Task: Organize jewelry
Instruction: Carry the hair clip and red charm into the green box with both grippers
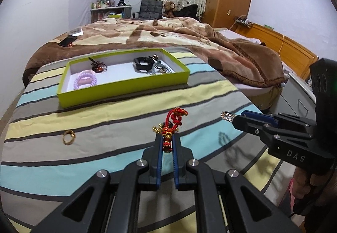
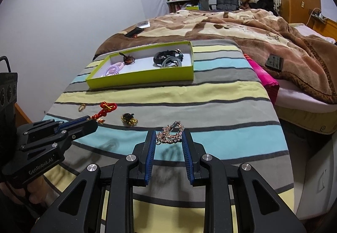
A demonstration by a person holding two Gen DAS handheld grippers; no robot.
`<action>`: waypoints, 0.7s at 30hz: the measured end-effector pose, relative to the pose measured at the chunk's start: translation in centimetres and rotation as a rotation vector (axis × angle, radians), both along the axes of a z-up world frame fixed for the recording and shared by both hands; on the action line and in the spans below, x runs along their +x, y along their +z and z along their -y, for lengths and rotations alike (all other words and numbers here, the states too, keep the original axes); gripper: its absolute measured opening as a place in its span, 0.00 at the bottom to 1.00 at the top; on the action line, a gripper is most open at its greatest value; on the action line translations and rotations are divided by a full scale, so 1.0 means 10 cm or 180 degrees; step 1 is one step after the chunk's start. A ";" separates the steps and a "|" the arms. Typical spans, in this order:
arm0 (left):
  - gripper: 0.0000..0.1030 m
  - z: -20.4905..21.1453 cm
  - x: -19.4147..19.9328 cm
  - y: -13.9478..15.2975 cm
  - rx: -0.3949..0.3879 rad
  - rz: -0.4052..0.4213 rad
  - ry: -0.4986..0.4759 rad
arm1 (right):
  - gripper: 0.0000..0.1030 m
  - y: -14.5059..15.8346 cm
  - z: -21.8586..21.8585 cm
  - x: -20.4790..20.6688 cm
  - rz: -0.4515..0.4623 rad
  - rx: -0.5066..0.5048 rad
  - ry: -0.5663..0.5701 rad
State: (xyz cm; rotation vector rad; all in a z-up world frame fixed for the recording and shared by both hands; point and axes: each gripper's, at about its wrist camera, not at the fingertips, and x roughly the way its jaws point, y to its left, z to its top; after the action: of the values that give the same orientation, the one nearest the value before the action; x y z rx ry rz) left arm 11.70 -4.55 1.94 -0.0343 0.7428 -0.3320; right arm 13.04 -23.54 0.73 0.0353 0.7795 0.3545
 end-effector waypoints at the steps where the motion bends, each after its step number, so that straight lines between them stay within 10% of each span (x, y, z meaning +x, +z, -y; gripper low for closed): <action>1: 0.09 -0.02 0.01 0.01 -0.0007 0.0011 0.0019 | 0.25 0.01 -0.01 0.00 0.0011 0.0000 0.0010; 21: 0.09 -0.49 0.50 0.29 0.0059 0.0182 0.0344 | 0.25 0.37 -0.43 0.45 0.0341 -0.0009 0.0338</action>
State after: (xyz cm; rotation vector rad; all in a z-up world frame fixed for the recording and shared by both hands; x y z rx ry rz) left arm 16.69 0.38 4.81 -0.0471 0.6844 -0.2223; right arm 17.51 -19.23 4.41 -0.0277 0.6773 0.4526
